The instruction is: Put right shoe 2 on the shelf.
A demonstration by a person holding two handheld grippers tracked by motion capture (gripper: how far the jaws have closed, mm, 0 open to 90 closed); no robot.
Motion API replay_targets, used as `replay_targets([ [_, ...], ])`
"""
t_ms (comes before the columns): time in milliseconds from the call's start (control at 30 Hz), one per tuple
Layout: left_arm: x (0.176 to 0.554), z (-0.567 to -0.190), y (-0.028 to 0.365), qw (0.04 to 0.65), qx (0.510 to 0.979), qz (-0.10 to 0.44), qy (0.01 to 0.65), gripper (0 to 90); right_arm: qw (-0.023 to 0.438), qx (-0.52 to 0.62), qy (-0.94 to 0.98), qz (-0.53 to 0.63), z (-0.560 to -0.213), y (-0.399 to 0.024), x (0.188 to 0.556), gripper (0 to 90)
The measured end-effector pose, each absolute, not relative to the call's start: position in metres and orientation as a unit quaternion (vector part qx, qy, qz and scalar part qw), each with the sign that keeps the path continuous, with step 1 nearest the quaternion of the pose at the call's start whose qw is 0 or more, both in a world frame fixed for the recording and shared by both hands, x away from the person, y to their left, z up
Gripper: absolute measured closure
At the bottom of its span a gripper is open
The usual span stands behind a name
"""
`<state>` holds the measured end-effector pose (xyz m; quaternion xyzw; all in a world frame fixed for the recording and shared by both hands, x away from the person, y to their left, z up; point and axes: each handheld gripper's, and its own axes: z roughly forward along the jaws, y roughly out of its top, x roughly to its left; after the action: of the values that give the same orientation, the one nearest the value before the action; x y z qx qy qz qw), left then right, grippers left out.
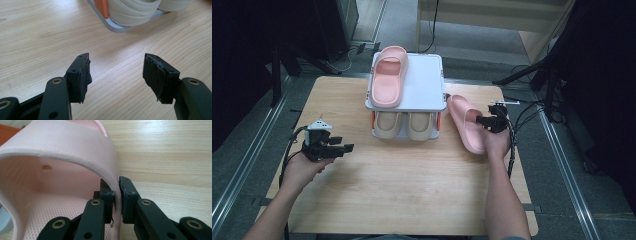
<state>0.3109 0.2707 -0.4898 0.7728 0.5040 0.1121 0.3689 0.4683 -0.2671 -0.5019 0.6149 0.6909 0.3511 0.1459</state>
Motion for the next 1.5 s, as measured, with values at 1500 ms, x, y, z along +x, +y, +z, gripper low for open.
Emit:
replay_targets([
  [1500,0.315,-0.497,0.267,0.363,0.779,0.093,0.503,38.2,0.190,0.612,0.700,0.314,-0.368,-0.267,0.478,82.6],
])
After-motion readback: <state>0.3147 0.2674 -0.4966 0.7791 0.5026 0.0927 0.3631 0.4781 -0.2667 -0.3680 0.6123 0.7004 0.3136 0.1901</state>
